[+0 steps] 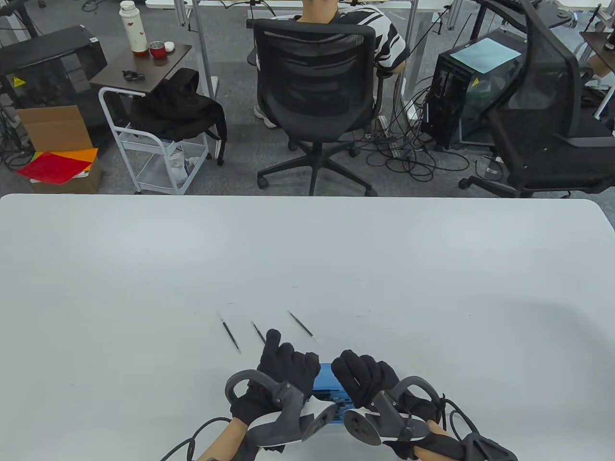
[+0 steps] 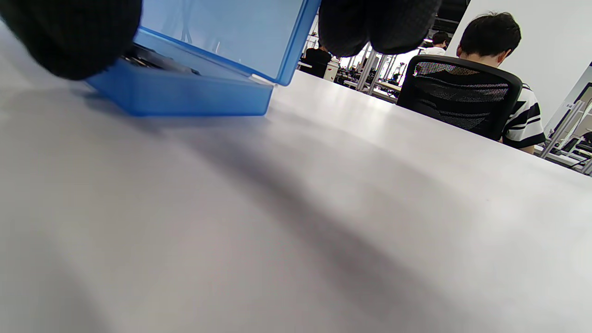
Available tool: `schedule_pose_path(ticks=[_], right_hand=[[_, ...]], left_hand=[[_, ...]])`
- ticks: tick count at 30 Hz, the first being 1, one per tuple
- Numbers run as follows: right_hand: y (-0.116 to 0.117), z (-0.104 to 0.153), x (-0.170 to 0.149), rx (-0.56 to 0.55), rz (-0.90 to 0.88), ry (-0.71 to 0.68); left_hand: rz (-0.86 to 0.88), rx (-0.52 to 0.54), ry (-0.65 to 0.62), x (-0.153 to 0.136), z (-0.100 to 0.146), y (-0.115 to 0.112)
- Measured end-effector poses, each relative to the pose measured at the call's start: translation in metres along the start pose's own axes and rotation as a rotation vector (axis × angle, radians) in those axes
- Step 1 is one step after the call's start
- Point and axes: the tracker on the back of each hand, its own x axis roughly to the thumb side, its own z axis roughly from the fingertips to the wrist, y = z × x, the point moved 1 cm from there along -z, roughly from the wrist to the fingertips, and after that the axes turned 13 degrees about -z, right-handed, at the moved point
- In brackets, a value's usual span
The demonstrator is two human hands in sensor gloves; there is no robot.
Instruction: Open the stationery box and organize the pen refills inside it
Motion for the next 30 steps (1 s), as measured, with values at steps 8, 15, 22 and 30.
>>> schedule_pose_path(ticks=[8,15,22,30], right_hand=[[0.0,0.0,0.0,0.0,-0.001,-0.001],[0.0,0.0,0.0,0.0,-0.001,-0.002],[0.0,0.0,0.0,0.0,-0.001,-0.002],[0.0,0.0,0.0,0.0,-0.003,-0.003]], left_hand=[[-0.011,-0.181,0.206,-0.042,-0.021,-0.035],[0.065,-0.351,0.373,-0.075,-0.036,-0.078],[0.08,-0.495,0.458,-0.084,-0.044,-0.12],[0.059,-0.588,0.504,-0.086,-0.049,-0.149]])
